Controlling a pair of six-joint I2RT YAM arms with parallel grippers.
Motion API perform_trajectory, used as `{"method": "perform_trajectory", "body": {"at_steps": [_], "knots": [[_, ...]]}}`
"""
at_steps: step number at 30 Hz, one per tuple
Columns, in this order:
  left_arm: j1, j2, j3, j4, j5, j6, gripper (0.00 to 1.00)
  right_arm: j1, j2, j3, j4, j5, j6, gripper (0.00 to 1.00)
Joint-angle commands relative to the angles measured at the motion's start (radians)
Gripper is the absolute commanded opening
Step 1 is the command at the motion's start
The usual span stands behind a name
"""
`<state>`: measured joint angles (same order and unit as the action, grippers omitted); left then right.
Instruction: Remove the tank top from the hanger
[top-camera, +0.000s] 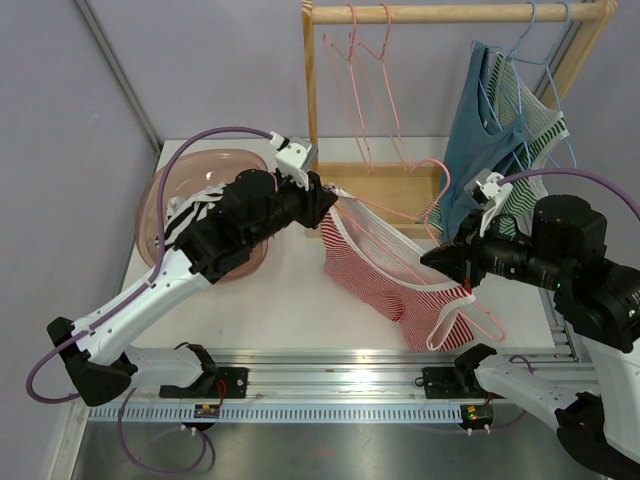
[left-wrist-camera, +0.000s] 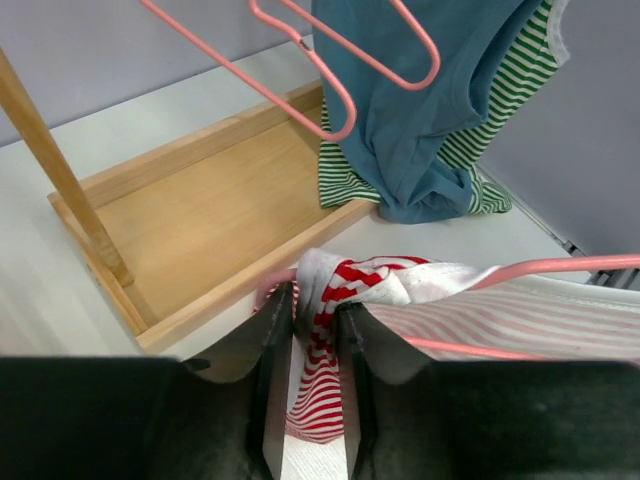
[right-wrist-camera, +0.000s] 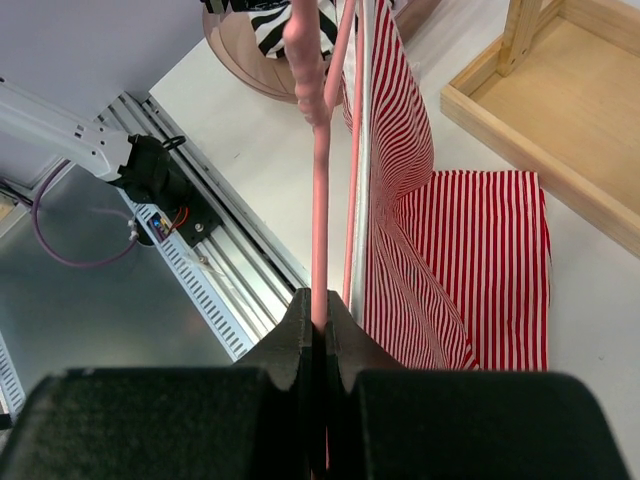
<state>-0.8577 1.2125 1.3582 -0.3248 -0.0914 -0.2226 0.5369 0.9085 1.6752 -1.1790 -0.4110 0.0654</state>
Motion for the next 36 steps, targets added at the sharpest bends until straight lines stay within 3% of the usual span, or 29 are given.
{"method": "perform_trajectory", "body": {"at_steps": [1,3,6,9,14,17,18,20,23,29,33,36], "knots": [[0.008,-0.021,-0.002,0.05,0.038,0.031,0.27,0.011,-0.007,0.006,0.09,-0.012,0.025,0.0],[0.008,-0.022,-0.005,0.049,0.042,0.032,0.21,0.011,-0.007,0.003,0.09,-0.009,0.027,0.0],[0.008,-0.025,-0.013,0.052,0.064,0.032,0.28,0.011,-0.002,-0.002,0.082,0.041,0.036,0.0],[0.008,-0.03,-0.021,0.063,0.078,0.029,0.23,0.011,0.006,-0.011,0.078,0.069,0.039,0.0],[0.008,-0.025,-0.025,0.063,0.117,0.028,0.24,0.011,0.01,-0.029,0.088,0.133,0.056,0.0],[0.008,-0.024,-0.027,0.063,0.117,0.031,0.12,0.011,0.013,-0.037,0.096,0.146,0.071,0.0],[0.008,-0.024,-0.027,0.063,0.114,0.034,0.02,0.011,0.012,-0.04,0.101,0.141,0.071,0.0],[0.008,-0.024,-0.025,0.059,0.096,0.031,0.0,0.011,0.009,-0.046,0.099,0.126,0.062,0.0],[0.008,-0.028,-0.022,0.046,-0.034,-0.004,0.0,0.011,0.0,-0.063,0.072,0.06,0.013,0.0],[0.016,-0.044,-0.021,-0.04,-0.518,-0.148,0.0,0.011,-0.095,-0.129,0.028,-0.055,-0.059,0.0],[0.04,-0.062,-0.051,-0.045,-0.544,-0.213,0.0,0.011,-0.138,-0.146,0.045,-0.089,-0.096,0.0],[0.054,-0.053,-0.062,-0.036,-0.47,-0.224,0.0,0.011,-0.171,-0.166,0.094,-0.077,-0.098,0.0]]}}
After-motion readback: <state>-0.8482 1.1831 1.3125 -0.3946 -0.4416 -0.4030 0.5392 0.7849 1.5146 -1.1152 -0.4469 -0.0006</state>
